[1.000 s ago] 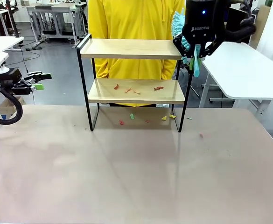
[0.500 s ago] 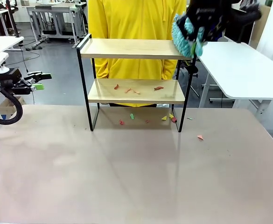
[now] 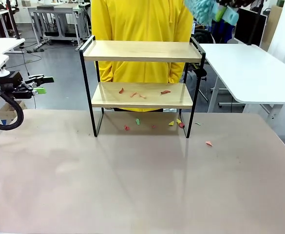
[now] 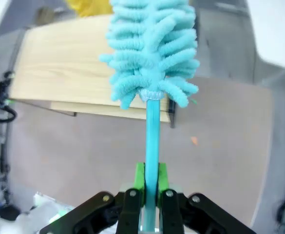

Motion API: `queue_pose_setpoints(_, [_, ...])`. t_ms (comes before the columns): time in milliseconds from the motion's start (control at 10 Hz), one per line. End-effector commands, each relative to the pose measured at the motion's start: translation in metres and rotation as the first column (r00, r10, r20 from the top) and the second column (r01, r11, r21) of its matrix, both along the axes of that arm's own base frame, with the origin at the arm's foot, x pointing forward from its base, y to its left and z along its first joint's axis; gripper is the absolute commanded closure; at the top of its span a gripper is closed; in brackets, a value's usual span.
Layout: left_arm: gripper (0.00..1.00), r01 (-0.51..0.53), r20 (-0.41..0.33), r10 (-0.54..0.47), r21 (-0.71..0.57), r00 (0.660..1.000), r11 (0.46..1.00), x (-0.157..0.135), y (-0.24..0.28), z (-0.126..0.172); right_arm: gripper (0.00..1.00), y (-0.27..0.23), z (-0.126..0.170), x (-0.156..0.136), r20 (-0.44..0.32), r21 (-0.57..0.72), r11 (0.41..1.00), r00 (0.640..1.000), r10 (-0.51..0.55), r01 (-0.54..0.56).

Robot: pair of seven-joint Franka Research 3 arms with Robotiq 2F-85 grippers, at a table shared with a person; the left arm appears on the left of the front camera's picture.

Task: Clean the shelf.
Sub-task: Clean the specific section of the Shelf indicated by the human with the Duster.

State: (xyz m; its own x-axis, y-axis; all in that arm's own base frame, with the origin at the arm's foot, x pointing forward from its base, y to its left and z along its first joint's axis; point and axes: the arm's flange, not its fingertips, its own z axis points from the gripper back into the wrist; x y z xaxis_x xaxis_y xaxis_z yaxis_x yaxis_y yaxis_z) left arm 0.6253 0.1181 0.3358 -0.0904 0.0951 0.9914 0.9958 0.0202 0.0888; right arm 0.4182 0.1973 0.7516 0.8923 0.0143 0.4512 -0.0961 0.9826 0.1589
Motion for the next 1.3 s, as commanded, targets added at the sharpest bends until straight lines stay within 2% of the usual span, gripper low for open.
queue_pose_setpoints(0, [0.00, -0.002, 0.018, 0.002, -0.001, 1.000, 1.000, -0.001, 0.001, 0.003, 0.87, -0.002, -0.022, -0.017, 0.064, 0.077, 0.959, 0.961, 0.269, -0.274])
queue_pose_setpoints(200, [0.00, -0.002, 0.018, 0.002, -0.001, 1.000, 1.000, -0.001, 0.001, 0.003, 0.87, 0.008, -0.032, -0.037, 0.126, 0.035, 0.868, 0.864, 0.487, -0.495])
queue_pose_setpoints(400, [0.00, -0.002, 0.018, 0.002, -0.001, 1.000, 1.000, -0.001, 0.001, 0.003, 0.87, 0.015, -0.055, -0.062, 0.118, -0.045, 0.734, 0.726, 0.677, -0.678])
queue_pose_setpoints(600, [0.00, -0.002, 0.018, 0.002, -0.001, 1.000, 1.000, -0.001, 0.001, 0.003, 0.87, 0.016, -0.083, -0.082, 0.058, -0.083, 0.605, 0.602, 0.796, -0.792])
queue_pose_setpoints(800, [0.00, -0.002, 0.018, 0.002, -0.001, 1.000, 1.000, -0.001, 0.001, 0.003, 0.87, 0.026, -0.123, -0.095, -0.057, -0.146, 0.437, 0.449, 0.892, -0.887])
queue_pose_setpoints(1000, [0.00, -0.002, 0.018, 0.002, -0.001, 1.000, 1.000, -0.001, 0.001, 0.003, 0.87, 0.035, -0.167, -0.099, -0.170, -0.157, 0.275, 0.300, 0.939, -0.948])
queue_pose_setpoints(1100, [0.00, -0.002, 0.018, 0.002, -0.001, 1.000, 1.000, -0.001, 0.001, 0.003, 0.87, 0.037, -0.192, -0.100, -0.218, -0.154, 0.209, 0.240, 0.946, -0.966])
queue_pose_setpoints(1200, [0.00, -0.002, 0.018, 0.002, -0.001, 1.000, 1.000, -0.001, 0.001, 0.003, 0.87, 0.033, -0.213, -0.102, -0.255, -0.136, 0.168, 0.199, 0.946, -0.976])
